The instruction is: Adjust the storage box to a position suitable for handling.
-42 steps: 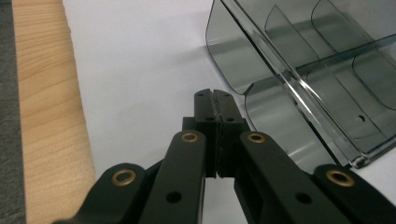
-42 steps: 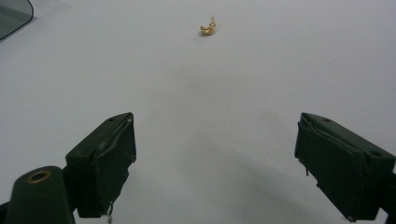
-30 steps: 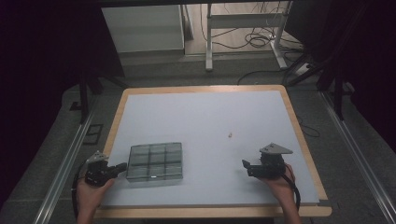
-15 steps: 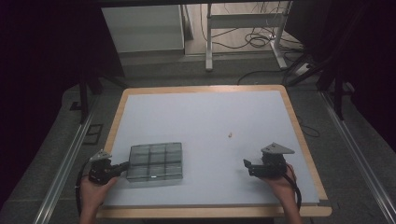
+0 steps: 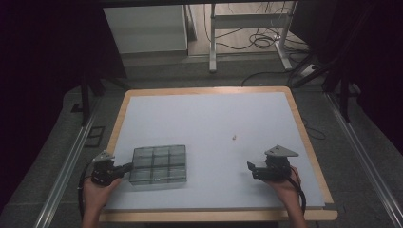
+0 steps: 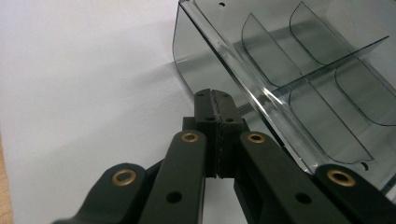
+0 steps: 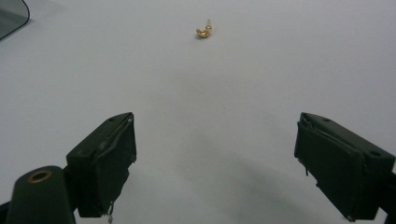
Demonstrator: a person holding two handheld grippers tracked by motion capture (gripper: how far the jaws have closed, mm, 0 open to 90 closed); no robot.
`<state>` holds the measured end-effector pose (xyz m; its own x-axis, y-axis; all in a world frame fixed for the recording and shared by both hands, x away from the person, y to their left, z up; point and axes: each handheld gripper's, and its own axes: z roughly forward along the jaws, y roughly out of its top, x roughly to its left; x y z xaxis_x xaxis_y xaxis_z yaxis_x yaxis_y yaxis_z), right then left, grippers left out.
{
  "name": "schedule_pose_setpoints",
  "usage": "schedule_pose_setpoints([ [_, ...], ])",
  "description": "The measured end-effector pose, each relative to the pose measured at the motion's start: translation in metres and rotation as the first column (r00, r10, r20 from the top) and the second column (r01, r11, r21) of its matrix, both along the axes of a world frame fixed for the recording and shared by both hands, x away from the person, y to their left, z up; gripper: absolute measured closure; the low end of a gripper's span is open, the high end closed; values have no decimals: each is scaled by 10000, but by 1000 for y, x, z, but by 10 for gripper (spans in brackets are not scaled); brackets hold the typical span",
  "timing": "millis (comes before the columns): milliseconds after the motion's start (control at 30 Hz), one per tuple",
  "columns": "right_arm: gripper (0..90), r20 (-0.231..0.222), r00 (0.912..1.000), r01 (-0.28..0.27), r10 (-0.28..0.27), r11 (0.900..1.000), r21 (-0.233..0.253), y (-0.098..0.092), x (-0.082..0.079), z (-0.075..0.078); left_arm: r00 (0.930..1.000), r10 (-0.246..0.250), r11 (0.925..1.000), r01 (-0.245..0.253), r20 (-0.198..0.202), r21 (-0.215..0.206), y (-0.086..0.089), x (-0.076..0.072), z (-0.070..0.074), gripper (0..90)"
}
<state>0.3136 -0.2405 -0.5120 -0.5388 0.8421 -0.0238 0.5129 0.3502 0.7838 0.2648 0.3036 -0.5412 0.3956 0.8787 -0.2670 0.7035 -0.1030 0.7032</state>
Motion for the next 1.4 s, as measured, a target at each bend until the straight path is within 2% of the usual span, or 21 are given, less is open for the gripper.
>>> schedule_pose_setpoints([
  [267, 120, -40, 10000, 2, -2, 10000, -65, 1, 1, -1, 9998, -197, 9998, 197, -11, -57, -7, 3, 0, 898],
  [1400, 120, -61, 10000, 47, -48, 9998, -200, 1, 1, -2, 9990, -441, 9989, 442, 57, -171, -28, 12, -1, 898],
])
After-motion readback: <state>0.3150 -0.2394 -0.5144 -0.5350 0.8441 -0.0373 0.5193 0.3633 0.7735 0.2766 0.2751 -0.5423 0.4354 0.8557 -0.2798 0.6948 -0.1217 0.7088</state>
